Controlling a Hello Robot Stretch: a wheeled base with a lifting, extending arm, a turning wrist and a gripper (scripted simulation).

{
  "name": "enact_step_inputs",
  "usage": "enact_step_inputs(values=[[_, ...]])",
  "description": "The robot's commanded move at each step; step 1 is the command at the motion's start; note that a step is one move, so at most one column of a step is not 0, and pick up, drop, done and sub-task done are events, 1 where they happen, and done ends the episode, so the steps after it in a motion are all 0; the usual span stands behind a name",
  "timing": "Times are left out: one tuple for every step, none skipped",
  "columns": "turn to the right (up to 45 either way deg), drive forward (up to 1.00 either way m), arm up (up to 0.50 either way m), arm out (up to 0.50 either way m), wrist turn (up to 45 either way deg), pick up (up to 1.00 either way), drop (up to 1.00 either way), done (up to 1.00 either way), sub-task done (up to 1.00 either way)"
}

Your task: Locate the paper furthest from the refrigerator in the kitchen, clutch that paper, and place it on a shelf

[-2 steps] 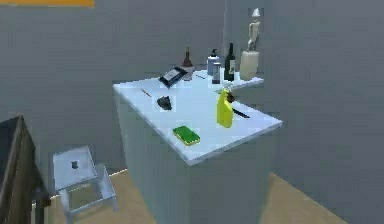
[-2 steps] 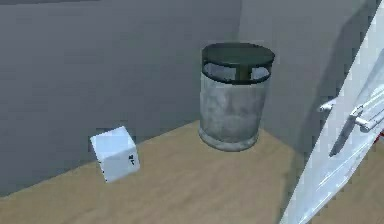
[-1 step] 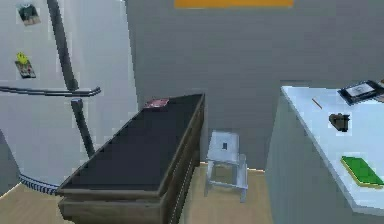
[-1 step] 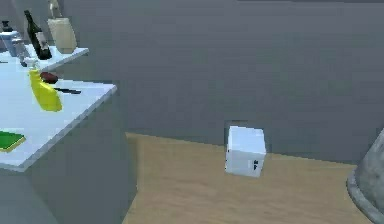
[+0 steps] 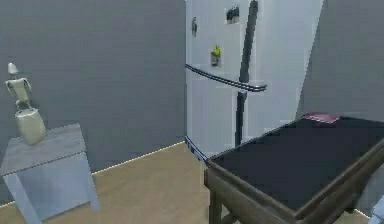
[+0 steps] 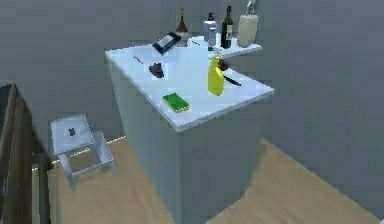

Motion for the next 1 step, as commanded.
enact_step_inputs(values=[[45.0,0.0,0.0,0.0,0.0,0.0,0.0,0.0,0.0]])
